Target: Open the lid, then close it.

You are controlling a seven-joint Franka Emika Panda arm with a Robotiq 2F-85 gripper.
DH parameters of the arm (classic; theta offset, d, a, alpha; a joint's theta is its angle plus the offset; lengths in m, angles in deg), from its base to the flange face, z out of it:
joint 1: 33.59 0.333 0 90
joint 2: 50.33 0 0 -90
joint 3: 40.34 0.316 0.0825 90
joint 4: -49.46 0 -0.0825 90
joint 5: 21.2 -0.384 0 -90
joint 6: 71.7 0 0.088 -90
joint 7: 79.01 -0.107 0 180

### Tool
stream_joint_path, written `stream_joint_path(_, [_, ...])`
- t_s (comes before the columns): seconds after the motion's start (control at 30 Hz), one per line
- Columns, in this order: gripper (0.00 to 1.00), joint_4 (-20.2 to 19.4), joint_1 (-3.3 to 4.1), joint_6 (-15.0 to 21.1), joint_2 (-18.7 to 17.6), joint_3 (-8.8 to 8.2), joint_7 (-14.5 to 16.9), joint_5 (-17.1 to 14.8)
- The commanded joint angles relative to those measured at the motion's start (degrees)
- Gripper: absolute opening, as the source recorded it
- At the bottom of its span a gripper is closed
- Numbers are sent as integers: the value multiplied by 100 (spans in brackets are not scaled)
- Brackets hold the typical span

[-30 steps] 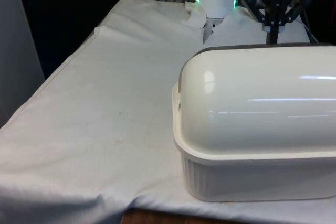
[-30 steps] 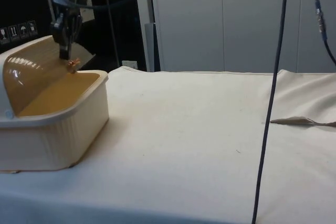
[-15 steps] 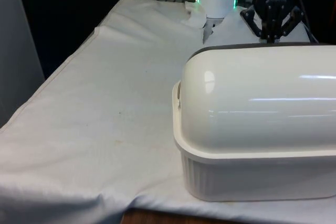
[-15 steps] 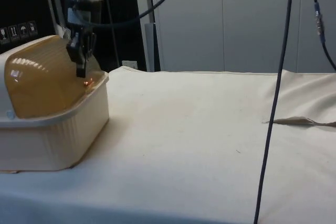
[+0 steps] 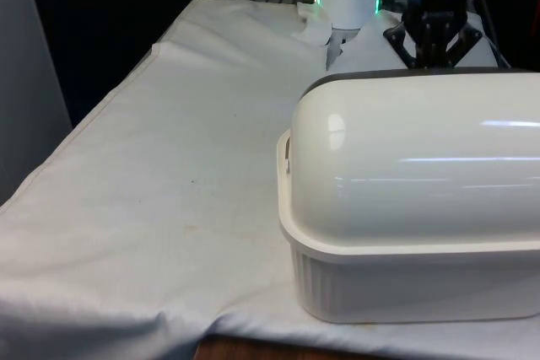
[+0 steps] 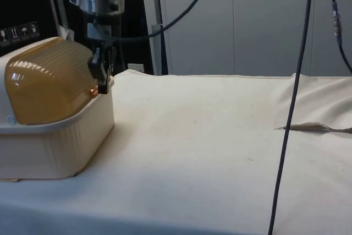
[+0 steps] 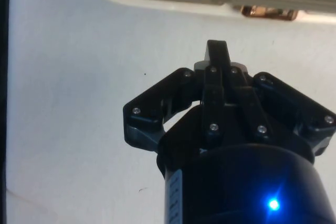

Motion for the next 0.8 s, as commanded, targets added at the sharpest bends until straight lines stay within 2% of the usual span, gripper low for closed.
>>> stream_joint_path(0.0, [0,-138,17,109,74,-6,-40,17])
stream_joint_path(0.17, [0,-441,23,183,246,17,-46,29])
stream_joint_path(0.2, [0,-367,0,97,201,29,0,0])
stream_joint_path(0.23, [0,-493,23,189,286,23,-46,29])
stream_joint_path(0.37, [0,-745,11,258,470,23,-34,34])
stream_joint_path(0.53, [0,-934,0,309,642,17,-11,40])
stream_joint_path(0.57, [0,-888,-6,229,607,29,11,0])
stream_joint_path(0.77, [0,-1112,-23,321,894,6,40,46])
